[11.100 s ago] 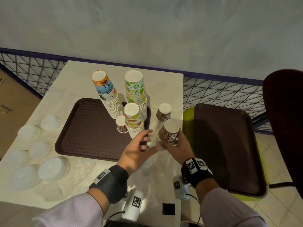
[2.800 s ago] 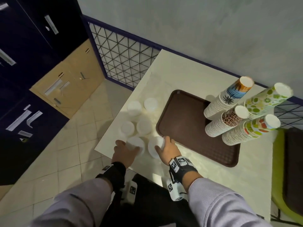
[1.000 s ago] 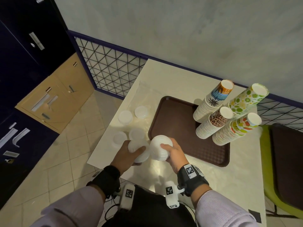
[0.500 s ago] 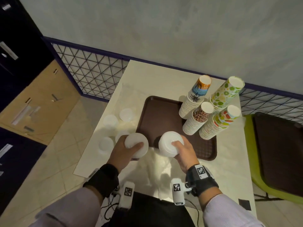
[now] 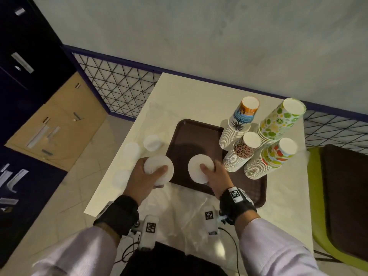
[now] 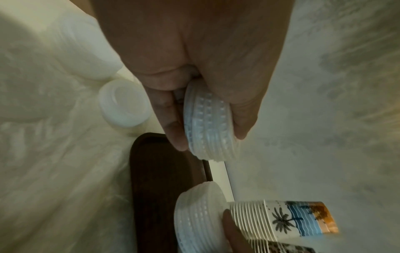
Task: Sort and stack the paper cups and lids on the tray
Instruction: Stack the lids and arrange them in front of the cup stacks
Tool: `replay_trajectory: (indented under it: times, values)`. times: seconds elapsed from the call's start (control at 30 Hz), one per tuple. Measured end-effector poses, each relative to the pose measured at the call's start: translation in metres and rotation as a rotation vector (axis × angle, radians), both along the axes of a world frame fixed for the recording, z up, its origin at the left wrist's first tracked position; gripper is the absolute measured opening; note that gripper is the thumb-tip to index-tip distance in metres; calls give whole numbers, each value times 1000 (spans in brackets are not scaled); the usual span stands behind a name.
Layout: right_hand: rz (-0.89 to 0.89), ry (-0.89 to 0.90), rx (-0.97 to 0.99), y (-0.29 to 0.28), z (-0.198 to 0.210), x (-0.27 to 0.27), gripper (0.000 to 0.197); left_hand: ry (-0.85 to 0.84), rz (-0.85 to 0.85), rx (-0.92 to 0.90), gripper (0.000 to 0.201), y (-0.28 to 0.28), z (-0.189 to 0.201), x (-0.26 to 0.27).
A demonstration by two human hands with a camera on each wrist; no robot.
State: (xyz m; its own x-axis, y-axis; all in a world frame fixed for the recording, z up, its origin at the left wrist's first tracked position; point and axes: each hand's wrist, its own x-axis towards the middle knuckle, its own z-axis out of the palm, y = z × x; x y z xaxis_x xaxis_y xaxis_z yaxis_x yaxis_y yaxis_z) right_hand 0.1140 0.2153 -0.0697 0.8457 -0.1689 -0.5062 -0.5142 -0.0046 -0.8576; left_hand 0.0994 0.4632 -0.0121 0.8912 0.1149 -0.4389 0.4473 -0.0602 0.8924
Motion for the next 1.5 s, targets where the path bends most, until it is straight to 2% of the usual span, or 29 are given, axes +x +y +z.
replay_trajectory:
  times: [0.07,0.17,0.53,0.77,0.9,1.17,1.3,1.5]
  values:
    - [47,26,-52,5,-6,9,77,25,12,-1,60,5,-2,2]
    - [122,57,-129,15,-10,26,63,44,16,4,64,14,-7,3]
    - [207,125,-271,51,-21,80,61,128,-31,10,60,30,-27,15]
    - [229,92,-381,61,-28,83,62,146,-38,1,60,42,-25,22]
    - [267,85,-492,64,-28,80,55,149,-30,-7,61,44,-22,24]
    - [206,135,-580,74,-25,84,58,162,-35,-19,60,43,-22,21]
    - [267,150,-645,71,-22,85,59,150,-46,-11,58,42,-22,19]
    - [375,163,-622,66,-24,79,58,153,-40,-47,59,36,-19,16]
